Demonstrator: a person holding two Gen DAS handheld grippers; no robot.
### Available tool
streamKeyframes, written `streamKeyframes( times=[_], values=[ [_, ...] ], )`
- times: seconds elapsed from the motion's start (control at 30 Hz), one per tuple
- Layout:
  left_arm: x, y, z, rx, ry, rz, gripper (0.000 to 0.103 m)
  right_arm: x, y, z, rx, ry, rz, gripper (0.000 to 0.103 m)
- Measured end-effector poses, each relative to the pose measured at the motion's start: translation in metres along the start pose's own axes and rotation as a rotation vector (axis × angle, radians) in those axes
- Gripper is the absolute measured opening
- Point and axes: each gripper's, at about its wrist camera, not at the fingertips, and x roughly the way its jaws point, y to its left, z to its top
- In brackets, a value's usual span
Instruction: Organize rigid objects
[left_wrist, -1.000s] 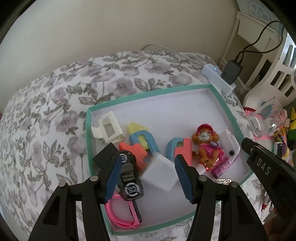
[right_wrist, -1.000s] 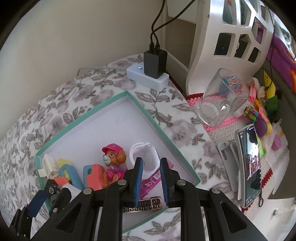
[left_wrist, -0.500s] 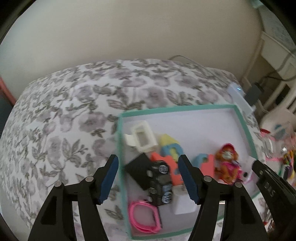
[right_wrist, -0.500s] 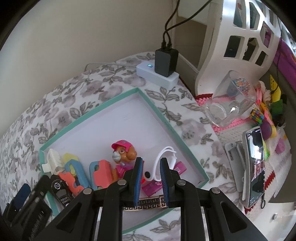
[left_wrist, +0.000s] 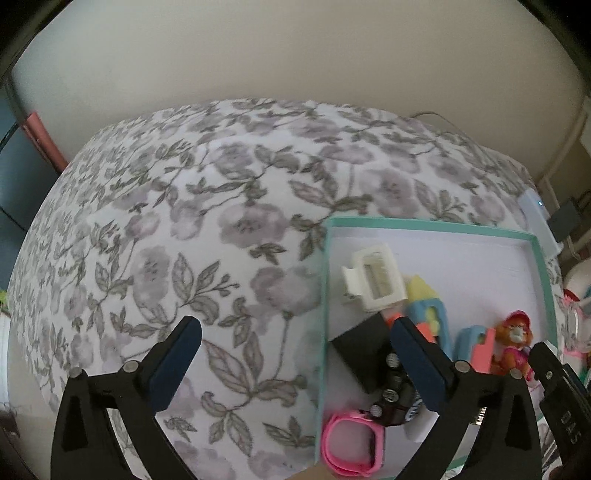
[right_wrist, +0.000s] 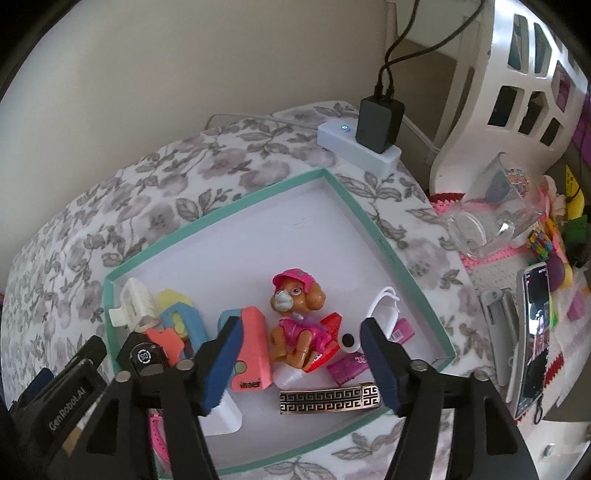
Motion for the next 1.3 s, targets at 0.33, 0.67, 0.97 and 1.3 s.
streamKeyframes(
  times=[0.33,0.67,0.97,1.3],
  values=[
    [0.014,0.022,0.000,-0.056,0.058,0.034,0.102,0.004,0.009,-0.004,-0.029,0.007,0.011,0.095],
    [0.028,0.031,-0.005,-0.065,0.107,0.055,0.102,0.012,0.025,-0.011,-0.101,0.015,-0.030,0.103],
    [0.028,0.041,-0.010,-0.082,0.116,0.069,0.102,0.003,0.028,-0.020,-0.088,0.003,0.004,0.103],
    [0.011,0.049,-0.021,-0.054,0.093,0.058,0.102,-0.018,0.036,-0.044,-0.128,-0.038,0.015,0.103]
  ],
)
